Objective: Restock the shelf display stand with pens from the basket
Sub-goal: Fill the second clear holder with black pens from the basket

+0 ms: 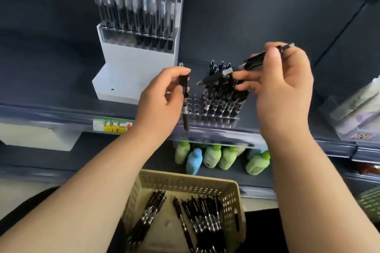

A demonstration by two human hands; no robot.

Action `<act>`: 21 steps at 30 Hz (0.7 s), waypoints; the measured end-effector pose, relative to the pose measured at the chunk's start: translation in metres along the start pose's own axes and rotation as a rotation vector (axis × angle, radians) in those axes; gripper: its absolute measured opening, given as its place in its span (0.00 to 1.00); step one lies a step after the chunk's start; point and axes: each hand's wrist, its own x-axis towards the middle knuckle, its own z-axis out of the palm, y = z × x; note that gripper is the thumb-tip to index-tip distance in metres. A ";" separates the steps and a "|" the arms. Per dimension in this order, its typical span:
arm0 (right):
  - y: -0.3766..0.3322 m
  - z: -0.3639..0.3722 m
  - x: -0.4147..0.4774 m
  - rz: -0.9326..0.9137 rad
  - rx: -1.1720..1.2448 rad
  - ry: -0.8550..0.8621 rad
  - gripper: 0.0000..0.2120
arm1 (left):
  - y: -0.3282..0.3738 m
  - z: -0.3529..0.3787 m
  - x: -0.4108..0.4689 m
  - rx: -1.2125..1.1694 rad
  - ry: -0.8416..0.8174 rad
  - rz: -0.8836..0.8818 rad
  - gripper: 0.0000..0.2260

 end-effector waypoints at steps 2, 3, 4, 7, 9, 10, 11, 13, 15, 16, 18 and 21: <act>-0.001 0.009 0.016 -0.054 -0.067 -0.010 0.06 | -0.001 0.006 0.017 -0.031 0.040 0.007 0.15; 0.001 0.014 0.024 -0.083 -0.130 -0.014 0.07 | -0.002 0.009 0.026 -0.034 0.061 0.009 0.15; 0.004 0.017 0.032 -0.115 -0.211 -0.014 0.08 | -0.001 0.011 0.033 -0.023 0.079 0.021 0.16; 0.020 0.025 0.047 -0.211 -0.547 -0.001 0.08 | 0.002 0.013 0.052 -0.006 0.111 0.083 0.21; 0.035 0.027 0.049 -0.196 -0.711 -0.006 0.06 | 0.000 0.014 0.060 -0.023 0.095 0.074 0.26; 0.044 0.029 0.050 -0.178 -0.755 -0.019 0.05 | -0.002 0.014 0.063 -0.036 0.094 0.060 0.26; 0.050 0.031 0.050 -0.184 -0.794 -0.027 0.05 | -0.005 0.014 0.064 -0.044 0.101 0.039 0.24; 0.062 0.035 0.052 -0.292 -0.853 -0.040 0.07 | -0.009 0.014 0.066 -0.045 0.123 0.006 0.18; 0.068 0.037 0.057 -0.333 -0.883 -0.052 0.07 | -0.010 0.014 0.068 -0.007 0.123 0.002 0.15; 0.069 0.039 0.060 -0.337 -0.892 -0.056 0.07 | -0.011 0.014 0.070 0.005 0.116 0.004 0.15; 0.069 0.040 0.063 -0.354 -0.910 -0.052 0.08 | -0.013 0.014 0.074 -0.020 0.096 0.002 0.15; 0.069 0.044 0.067 -0.386 -0.908 -0.058 0.08 | -0.018 0.015 0.080 -0.087 0.082 -0.038 0.15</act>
